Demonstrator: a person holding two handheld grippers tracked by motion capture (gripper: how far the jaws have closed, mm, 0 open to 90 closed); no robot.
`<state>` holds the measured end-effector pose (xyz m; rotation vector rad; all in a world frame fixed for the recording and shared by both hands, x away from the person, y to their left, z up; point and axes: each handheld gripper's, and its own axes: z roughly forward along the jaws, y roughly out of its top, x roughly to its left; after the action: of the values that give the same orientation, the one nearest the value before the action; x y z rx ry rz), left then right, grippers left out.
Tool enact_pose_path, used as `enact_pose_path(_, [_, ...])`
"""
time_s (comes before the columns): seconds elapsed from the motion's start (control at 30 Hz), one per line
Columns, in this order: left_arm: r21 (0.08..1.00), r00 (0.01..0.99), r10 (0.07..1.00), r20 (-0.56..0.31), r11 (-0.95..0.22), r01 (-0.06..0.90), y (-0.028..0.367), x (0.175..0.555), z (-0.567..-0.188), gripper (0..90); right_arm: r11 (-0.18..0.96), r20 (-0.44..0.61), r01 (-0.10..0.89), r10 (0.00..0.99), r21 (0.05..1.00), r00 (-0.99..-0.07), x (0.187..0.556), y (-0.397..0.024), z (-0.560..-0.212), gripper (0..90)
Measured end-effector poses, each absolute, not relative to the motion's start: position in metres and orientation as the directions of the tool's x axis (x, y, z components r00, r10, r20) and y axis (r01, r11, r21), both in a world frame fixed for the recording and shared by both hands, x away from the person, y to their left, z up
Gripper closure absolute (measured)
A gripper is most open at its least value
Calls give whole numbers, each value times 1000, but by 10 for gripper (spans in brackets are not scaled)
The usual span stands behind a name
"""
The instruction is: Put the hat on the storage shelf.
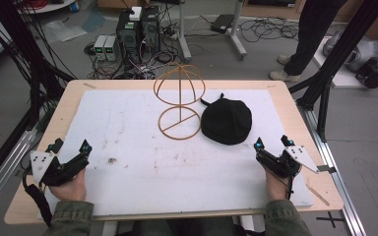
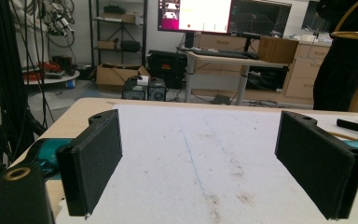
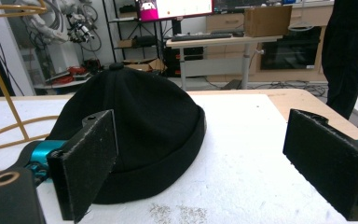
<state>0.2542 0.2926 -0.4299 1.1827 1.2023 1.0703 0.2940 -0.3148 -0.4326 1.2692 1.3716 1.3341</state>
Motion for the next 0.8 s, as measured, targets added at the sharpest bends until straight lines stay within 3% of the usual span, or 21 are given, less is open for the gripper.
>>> enact_pose_path(0.8, [999,69,997,-45,43,30,290,255,-430,150,-70,87,117,984,991,-154,295,-315,-431,91])
